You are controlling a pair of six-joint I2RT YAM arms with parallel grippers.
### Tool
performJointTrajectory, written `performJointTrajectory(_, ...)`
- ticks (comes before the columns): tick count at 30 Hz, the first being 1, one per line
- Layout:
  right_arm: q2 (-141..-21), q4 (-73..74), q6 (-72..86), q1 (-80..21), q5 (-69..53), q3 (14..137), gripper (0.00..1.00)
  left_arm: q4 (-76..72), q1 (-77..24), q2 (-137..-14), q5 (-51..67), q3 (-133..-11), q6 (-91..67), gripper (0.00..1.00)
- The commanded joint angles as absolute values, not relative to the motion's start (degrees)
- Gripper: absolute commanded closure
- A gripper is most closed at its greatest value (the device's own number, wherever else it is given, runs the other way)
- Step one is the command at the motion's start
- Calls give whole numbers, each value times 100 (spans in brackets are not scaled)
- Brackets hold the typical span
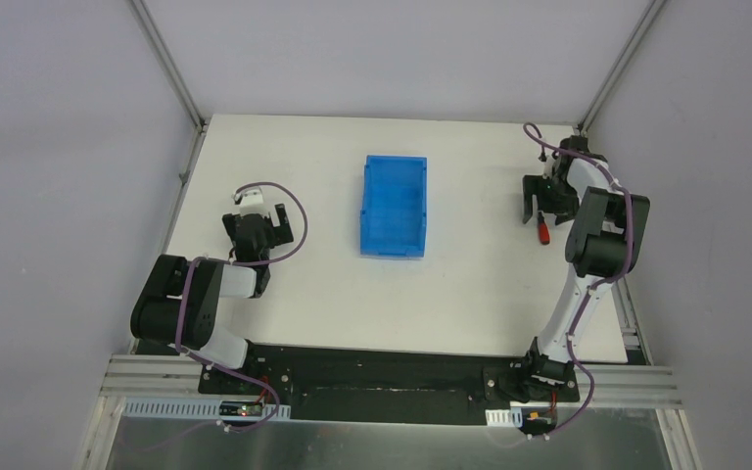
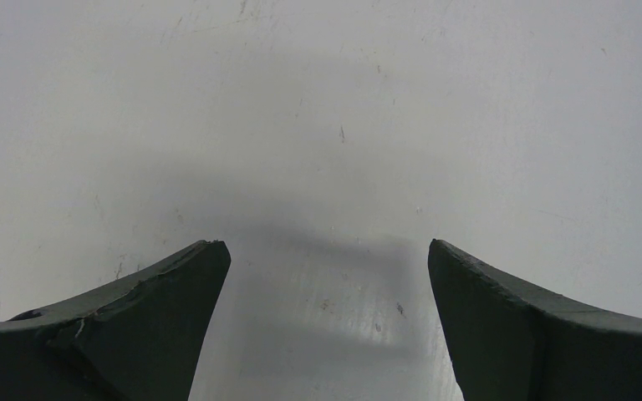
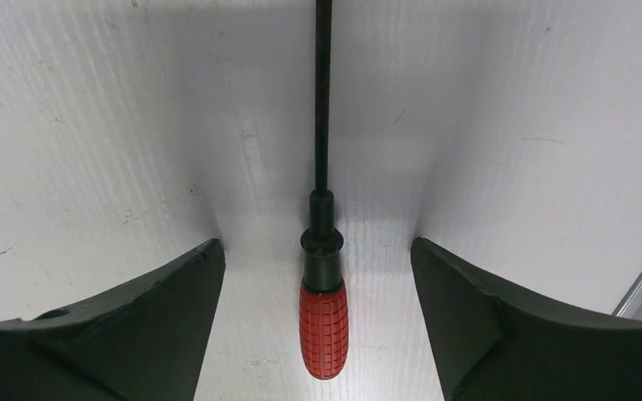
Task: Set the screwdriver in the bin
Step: Pick up the screwdriver from the center of the board.
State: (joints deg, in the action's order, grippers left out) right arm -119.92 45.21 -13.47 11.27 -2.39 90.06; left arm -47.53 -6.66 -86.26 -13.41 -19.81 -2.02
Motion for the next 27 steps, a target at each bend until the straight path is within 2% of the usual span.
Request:
performJointTrajectory(1,-12297,4485,-1437,1204,-433,8746,16,-4860,-641,-8622,-1415,-2061,-237,1)
performJointTrajectory(4,-12305,4491,-1458,1204,-431,8728,26,-4860,-637,-8622,-1415,-2058,-237,1)
performJointTrajectory(7,-12297,4491,-1481,1204,-463,8710,42,-4860,-641,-8619,-1419,-2058,-237,1)
performJointTrajectory(12,-12283,4582,-1569,1203,-571,8750,75,-4860,-639,-8622,-1415,-2059,-237,1)
performJointTrajectory(18,-12222,4821,-1639,1198,-869,8913,100,-4861,-634,-8622,-1415,-2057,-237,1)
performJointTrajectory(27,-11868,5070,-1260,1195,-1017,9312,100,-4860,-641,-8621,-1416,-2057,-237,1)
